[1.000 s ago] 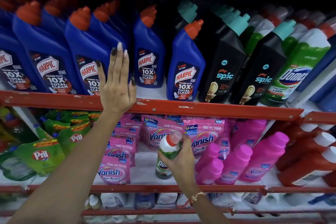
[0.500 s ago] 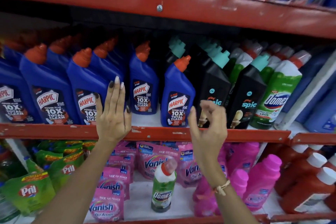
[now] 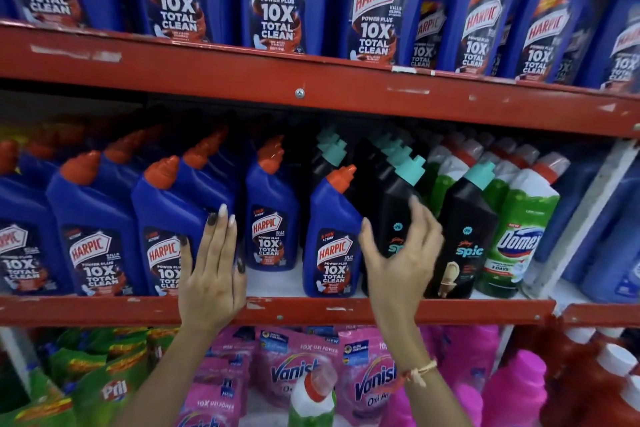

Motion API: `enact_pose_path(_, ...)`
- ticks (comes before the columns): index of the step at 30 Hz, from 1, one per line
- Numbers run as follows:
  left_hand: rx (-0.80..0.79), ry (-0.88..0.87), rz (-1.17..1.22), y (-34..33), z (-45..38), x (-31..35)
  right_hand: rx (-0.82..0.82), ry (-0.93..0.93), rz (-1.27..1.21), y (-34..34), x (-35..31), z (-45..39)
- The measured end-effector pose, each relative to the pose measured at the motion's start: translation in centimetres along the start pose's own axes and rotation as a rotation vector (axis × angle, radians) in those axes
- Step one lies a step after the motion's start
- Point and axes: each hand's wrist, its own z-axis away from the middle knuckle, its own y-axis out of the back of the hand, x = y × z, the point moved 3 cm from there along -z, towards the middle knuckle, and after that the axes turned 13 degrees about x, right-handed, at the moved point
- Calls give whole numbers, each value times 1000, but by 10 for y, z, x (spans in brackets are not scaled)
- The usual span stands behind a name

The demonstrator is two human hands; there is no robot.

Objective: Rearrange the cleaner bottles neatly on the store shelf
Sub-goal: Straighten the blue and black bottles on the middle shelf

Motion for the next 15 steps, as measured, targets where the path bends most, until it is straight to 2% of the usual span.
enact_pose_path(4, -4, 3, 6, 1, 0, 0, -122, 130, 36, -24, -24, 16)
enact_pose_path(7, -2, -2, 5, 1, -1, 0, -170, 129, 101, -42, -31, 23)
enact_pose_path(15, 11, -2, 13, 1, 0, 1, -78, 184, 183, -62, -41, 16)
